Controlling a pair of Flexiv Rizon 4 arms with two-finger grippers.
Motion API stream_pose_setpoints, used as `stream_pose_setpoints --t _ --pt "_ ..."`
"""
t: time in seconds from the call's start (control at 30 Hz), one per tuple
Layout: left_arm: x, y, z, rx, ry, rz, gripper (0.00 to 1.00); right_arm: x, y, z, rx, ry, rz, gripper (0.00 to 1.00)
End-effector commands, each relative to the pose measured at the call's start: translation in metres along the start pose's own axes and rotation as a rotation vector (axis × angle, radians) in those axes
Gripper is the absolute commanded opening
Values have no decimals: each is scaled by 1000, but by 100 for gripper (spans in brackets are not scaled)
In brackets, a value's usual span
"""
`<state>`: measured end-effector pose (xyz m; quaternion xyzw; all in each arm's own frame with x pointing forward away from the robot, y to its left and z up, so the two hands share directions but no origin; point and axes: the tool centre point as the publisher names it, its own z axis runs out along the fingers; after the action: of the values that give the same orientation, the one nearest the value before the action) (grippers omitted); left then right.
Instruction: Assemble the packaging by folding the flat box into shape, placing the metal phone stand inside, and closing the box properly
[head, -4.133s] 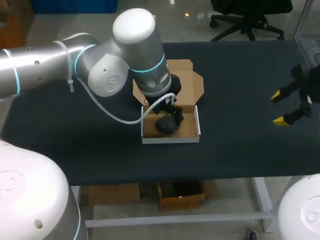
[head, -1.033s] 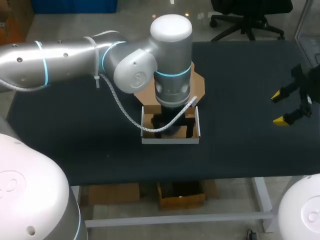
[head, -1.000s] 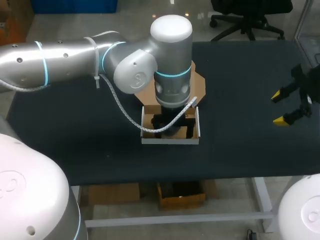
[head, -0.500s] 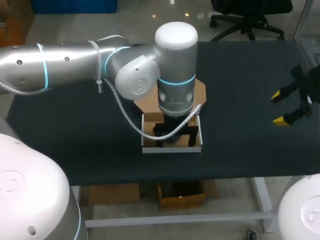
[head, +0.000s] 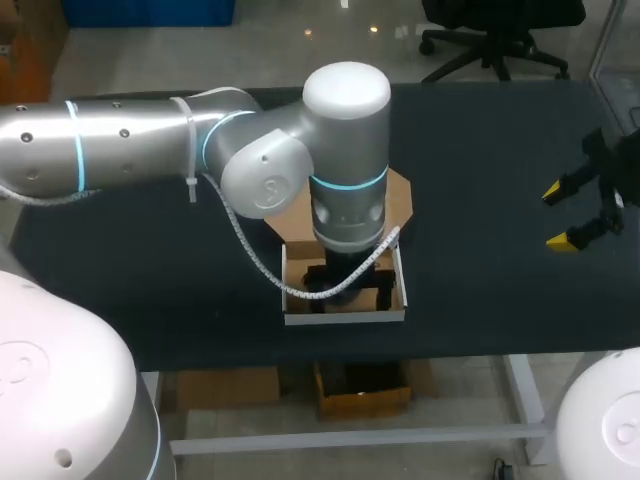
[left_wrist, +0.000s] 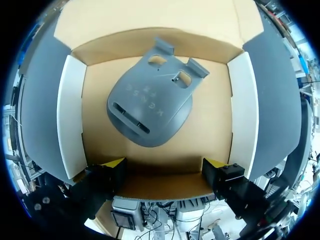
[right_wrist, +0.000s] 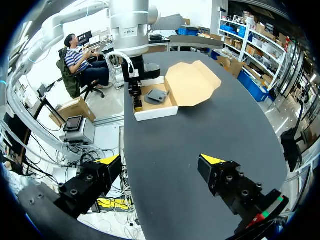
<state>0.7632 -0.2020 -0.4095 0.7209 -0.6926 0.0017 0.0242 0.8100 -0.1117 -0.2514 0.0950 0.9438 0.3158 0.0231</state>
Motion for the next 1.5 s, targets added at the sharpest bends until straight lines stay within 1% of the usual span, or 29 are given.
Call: stream_pose_setpoints --t 0.03,0.17,0.27,0.3,0.33,0.4,0.53,0.67,0.93,1.27,1.5 --pt "-1 3 -3 27 0 0 100 1 0 -1 -2 -1 -1 100" --pt "-2 -3 -11 54 6 0 100 1 0 -1 -2 -1 -1 100" --pt "-3 -6 -19 95 26 18 100 1 0 -1 -2 -1 -1 100" --pt "-4 -7 -22 122 42 31 100 1 0 -1 -2 -1 -1 100" --pt "-6 -7 -25 135 41 31 100 1 0 -1 -2 -1 -1 100" --pt "-9 -8 -32 180 76 65 100 1 0 -1 -2 -1 -1 100" --pt "-18 -11 -46 251 117 110 100 1 0 -1 -2 -1 -1 100" --pt "-29 -18 -59 288 152 161 100 1 0 -1 -2 -1 -1 100" --pt "-58 -40 -80 344 212 275 100 1 0 -1 -2 -1 -1 100" --pt "-95 -77 -92 361 275 397 100 1 0 -1 -2 -1 -1 100" --pt "-117 -102 -100 374 319 491 100 1 0 -1 -2 -1 -1 100"
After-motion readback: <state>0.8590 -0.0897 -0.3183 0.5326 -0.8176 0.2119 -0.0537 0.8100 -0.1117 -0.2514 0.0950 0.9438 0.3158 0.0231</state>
